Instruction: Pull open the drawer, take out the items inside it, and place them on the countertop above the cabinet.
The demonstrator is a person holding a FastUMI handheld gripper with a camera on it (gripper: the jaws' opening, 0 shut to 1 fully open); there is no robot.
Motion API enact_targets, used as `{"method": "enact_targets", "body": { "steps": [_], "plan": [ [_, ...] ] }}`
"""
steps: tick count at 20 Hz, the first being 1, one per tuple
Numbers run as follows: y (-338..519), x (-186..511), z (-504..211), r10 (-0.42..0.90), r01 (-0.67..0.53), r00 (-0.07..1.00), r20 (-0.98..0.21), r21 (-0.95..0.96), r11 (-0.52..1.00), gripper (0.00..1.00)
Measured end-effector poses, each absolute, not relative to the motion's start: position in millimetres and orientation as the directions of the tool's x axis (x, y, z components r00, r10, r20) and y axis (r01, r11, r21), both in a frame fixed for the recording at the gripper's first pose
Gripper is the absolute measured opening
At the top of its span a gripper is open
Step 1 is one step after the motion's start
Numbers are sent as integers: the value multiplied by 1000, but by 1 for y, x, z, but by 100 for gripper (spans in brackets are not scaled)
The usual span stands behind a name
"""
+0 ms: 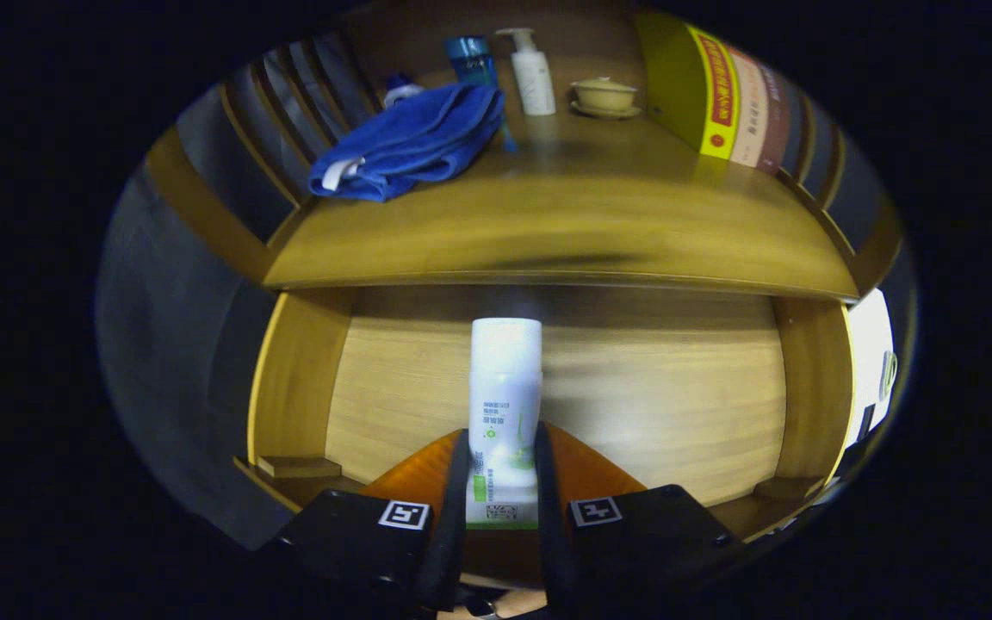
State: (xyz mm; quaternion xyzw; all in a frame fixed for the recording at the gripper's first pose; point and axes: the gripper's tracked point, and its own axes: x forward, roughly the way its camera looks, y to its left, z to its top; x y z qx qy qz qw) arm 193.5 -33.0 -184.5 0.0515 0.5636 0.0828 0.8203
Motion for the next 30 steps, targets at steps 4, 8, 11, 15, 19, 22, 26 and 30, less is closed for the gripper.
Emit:
{"method": "enact_targets", "body": {
  "steps": [4, 8, 11, 15, 19, 22, 26, 30],
  "plan": [
    [-44, 227, -144, 215, -62, 563, -798, 219, 974, 45],
    [-67, 288, -127, 134, -78, 648, -749, 110, 991, 45],
    [-54, 318, -128, 158, -67, 648, -745, 151, 986, 46],
    [-41, 356, -128, 198, -94, 617, -762, 178, 979, 45],
    [-44, 394, -148, 107, -143, 584, -804, 28, 989, 46],
    [-42, 404, -167, 77, -156, 548, -833, -11, 988, 46],
    [-37, 403, -181, 68, -135, 529, -846, -5, 991, 46],
    [-36, 406, -183, 82, -102, 555, -828, 31, 994, 60]
  ]
}}
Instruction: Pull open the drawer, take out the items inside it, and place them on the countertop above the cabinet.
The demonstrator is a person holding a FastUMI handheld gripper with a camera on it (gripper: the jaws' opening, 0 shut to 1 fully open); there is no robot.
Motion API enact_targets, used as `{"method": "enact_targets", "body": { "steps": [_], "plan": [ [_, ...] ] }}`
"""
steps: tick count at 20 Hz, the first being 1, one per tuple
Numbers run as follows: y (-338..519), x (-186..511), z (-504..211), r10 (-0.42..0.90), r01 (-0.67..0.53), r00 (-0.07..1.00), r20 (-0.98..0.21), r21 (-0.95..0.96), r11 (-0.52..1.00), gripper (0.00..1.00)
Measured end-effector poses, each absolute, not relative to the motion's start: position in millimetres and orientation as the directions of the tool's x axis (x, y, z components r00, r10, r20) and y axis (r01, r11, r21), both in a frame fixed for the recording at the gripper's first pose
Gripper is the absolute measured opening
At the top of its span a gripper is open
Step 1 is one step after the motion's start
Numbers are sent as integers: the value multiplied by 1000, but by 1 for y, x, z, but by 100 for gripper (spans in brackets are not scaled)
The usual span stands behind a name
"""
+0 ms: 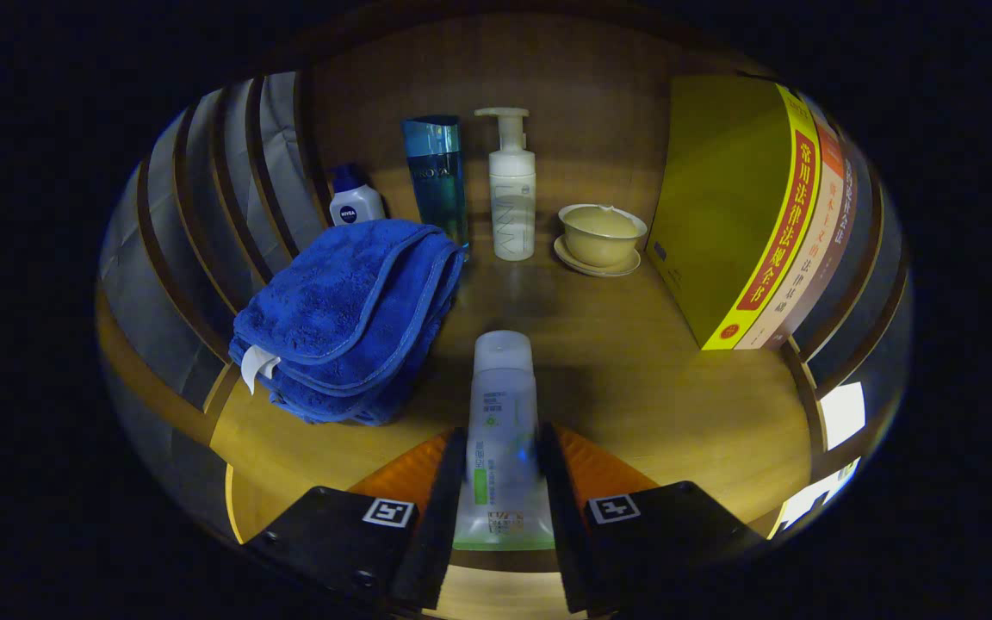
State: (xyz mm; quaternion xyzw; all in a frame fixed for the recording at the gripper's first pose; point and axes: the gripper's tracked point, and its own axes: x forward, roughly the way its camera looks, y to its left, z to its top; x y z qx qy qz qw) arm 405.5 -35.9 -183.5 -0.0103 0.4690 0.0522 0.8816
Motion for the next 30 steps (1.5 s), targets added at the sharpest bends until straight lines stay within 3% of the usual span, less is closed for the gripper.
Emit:
{"method": "enact_targets", "body": {
  "steps": [2, 7, 18, 26, 30],
  "plan": [
    [-35, 400, -181, 102, -87, 555, -825, 65, 994, 65],
    [-37, 386, -145, 162, -51, 634, -756, 168, 984, 99],
    [-60, 263, -32, 134, -123, 897, -422, 54, 991, 99],
    [-87, 158, -39, 16, 3, 981, -191, 101, 995, 98],
    [-88, 127, -81, 32, -21, 988, -152, 72, 997, 98]
  ]
}}
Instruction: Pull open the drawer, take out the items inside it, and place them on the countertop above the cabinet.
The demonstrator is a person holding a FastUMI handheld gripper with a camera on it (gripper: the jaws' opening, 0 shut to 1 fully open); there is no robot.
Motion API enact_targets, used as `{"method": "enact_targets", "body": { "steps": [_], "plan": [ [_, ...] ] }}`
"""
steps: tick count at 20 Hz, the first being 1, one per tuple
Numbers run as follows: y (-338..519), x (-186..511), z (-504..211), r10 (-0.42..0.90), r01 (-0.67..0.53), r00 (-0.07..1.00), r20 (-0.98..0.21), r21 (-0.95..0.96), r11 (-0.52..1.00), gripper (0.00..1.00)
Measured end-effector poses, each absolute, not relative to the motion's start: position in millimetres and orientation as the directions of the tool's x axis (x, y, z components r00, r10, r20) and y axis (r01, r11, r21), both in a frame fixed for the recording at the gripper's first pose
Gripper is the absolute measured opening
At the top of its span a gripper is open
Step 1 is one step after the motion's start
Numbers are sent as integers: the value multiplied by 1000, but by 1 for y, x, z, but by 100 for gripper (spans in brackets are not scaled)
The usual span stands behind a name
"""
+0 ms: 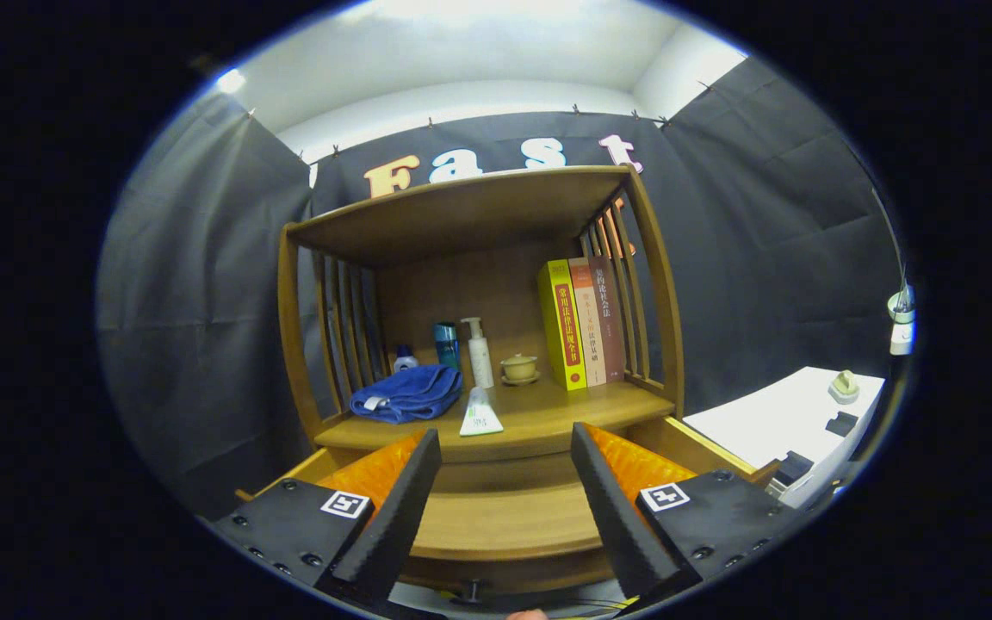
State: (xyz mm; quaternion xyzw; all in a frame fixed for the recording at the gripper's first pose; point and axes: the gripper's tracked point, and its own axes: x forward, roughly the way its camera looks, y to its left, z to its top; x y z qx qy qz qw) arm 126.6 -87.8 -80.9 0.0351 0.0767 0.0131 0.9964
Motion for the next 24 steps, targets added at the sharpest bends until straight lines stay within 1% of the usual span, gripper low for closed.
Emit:
{"method": "enact_targets", "body": {
  "steps": [4, 7, 9, 11, 14, 17, 24],
  "plan": [
    [-78, 96, -115, 48, -36, 987, -155, 80, 996, 99],
    [-77, 76, -126, 38, -29, 990, -138, 65, 997, 98],
    [-75, 68, -141, 37, -29, 988, -152, 52, 998, 98],
    [-70, 64, -159, 53, -44, 981, -189, 53, 998, 99],
    [-71, 66, -173, 58, -48, 975, -213, 52, 997, 99],
    [-68, 68, -181, 69, -50, 972, -225, 87, 995, 99],
    [-59, 78, -201, 88, -70, 964, -250, 78, 994, 99]
  ]
}}
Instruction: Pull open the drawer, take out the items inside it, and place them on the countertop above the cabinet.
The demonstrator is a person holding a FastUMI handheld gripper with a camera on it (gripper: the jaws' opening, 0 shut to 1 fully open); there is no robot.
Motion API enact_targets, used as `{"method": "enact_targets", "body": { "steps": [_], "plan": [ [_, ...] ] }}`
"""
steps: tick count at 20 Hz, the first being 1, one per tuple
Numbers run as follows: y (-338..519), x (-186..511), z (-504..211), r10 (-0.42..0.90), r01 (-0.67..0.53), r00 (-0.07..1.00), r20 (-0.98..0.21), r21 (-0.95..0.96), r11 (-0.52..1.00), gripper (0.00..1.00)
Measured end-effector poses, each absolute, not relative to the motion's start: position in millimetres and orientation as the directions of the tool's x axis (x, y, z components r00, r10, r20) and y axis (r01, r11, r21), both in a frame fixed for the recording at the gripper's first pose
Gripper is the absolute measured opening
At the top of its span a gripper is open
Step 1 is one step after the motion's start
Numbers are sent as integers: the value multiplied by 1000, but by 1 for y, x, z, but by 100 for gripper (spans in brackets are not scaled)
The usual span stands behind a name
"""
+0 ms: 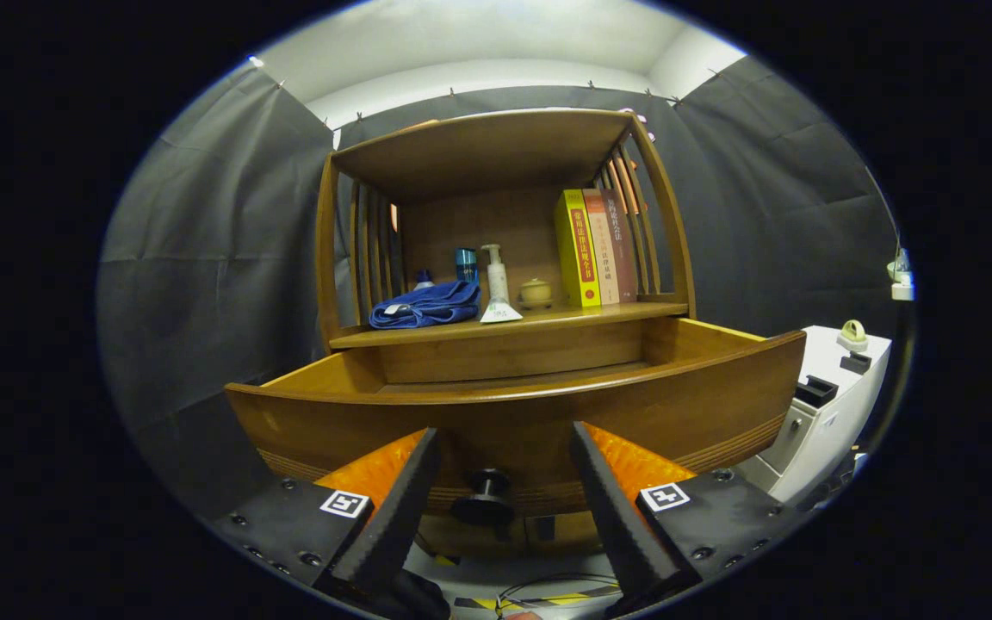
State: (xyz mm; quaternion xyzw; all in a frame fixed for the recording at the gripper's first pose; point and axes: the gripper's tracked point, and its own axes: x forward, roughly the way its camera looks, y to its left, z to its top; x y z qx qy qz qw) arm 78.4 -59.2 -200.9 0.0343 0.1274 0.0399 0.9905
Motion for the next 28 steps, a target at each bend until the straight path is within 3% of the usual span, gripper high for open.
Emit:
{"method": "enact_targets", "body": {
  "steps": [15, 28],
  "plan": [
    [-66, 92, -217, 2, 8, 958, -288, 31, 999, 97],
    [-68, 212, -228, 10, 13, 951, -308, 72, 997, 98]
  ]
}}
